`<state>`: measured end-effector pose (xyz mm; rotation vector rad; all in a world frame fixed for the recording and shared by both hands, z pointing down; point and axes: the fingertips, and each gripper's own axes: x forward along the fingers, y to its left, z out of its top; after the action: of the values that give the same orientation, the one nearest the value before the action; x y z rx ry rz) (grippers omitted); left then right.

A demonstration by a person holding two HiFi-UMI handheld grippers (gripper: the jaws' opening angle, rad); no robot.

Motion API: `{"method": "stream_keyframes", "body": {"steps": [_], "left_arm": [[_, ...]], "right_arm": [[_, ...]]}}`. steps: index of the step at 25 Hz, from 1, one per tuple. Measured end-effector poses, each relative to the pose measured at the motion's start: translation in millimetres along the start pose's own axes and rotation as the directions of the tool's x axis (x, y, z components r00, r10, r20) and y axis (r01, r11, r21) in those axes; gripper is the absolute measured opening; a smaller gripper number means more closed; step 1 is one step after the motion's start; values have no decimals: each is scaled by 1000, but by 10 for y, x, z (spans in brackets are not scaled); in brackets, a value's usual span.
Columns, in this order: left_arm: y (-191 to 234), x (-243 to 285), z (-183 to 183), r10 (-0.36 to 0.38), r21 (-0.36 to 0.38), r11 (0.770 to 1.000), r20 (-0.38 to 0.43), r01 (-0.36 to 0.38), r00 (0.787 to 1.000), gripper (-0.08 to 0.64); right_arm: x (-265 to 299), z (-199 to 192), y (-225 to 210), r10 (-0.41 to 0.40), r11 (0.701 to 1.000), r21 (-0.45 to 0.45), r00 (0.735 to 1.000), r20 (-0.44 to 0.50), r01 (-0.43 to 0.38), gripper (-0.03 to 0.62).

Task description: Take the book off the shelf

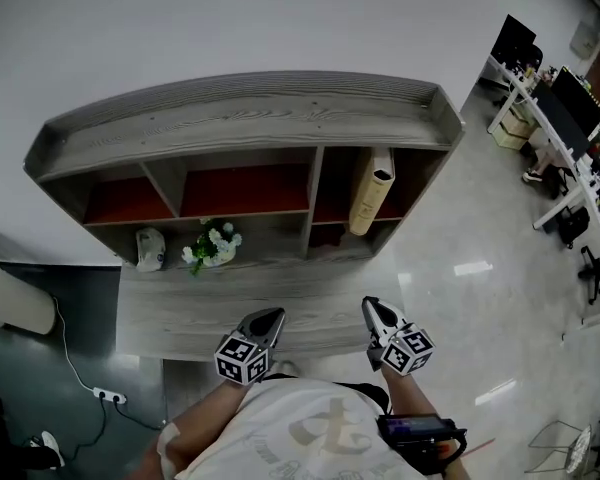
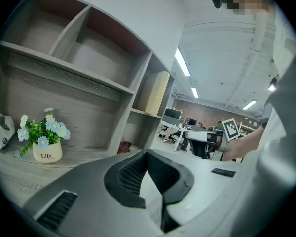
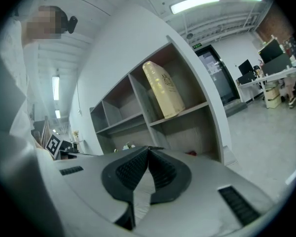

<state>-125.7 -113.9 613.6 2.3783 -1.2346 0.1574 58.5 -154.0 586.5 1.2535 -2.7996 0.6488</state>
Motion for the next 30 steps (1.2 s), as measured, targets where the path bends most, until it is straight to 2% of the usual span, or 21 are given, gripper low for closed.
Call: {"method": "stream_keyframes", "body": {"steps": [6,14,21,26,30], "left_arm": [[182,-17,40,-22,-5,1000,-5,22,1000,2],[152,-30,96,-74,-4,997,1,74,997,2],[144,-67,190,-58,19,998,23,57,998,2],[138,-89,93,-41,14,999,7,41,999,2],[106,-130,84,-37,13,999,6,37,999,2]], "right_arm": [[142,213,1,-39,999,-35,999,35,40,6],[297,525,-60,-55,994,-89,997,58,60,6],[425,883,-140,-37,995,-92,993,110,47,14],[588,1168,-155,-37,991,-125,989,140,55,111],[710,1328,-144,-70,984,-148,985,159,95,179]]}}
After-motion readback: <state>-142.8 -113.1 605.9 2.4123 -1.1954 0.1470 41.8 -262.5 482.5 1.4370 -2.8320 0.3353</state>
